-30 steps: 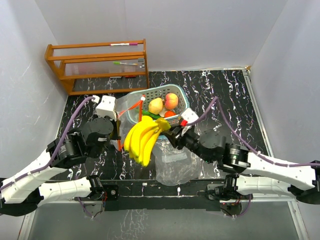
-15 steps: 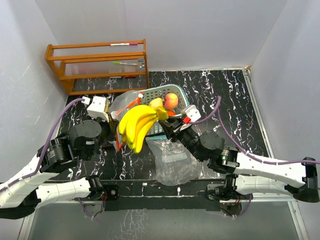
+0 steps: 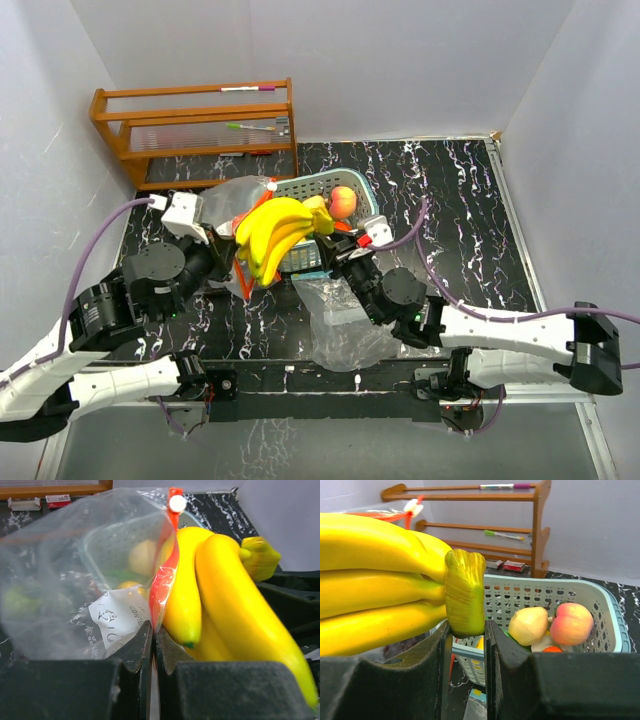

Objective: Place the food in the zip-top bag and seal the zipper
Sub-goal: Place the fake fruit in the zipper food storage bag.

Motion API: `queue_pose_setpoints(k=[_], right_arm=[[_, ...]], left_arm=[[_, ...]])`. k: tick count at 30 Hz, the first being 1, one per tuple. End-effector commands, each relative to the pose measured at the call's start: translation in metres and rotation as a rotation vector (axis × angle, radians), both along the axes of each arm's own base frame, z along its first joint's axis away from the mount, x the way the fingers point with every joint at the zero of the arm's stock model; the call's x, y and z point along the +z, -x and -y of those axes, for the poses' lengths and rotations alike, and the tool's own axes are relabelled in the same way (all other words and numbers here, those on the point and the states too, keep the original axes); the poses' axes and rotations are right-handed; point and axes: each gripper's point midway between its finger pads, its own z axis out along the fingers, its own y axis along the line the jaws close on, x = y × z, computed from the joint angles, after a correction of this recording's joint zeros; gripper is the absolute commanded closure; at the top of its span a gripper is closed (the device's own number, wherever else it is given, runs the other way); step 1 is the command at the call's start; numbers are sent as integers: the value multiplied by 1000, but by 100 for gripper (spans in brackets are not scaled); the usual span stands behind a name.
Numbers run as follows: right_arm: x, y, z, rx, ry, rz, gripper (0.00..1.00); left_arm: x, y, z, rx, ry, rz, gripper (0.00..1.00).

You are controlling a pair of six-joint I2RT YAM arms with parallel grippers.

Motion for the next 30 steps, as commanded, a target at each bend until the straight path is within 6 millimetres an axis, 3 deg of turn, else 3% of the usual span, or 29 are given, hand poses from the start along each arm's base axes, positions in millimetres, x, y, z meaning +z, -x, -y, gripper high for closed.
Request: queue_pose_setpoints(k=[1,6,21,26,30], right_arm=[[22,-14,20,-144,-156,33,92],[9,-27,12,-236,-64,28,92],[21,-39,-15,-299,12,2,92],[11,-26,-35,-315,94,-3,92],[-7,-11,-50,-309,134,-19,92]], left_arm=[[26,8,11,-64,145,30,100],[25,10,14,-77,154,15,100],[1,3,30,-86,97,-14,100],[-14,-2,42,-91,55,-27,100],[-15,-4,54,-119,58,-22,100]])
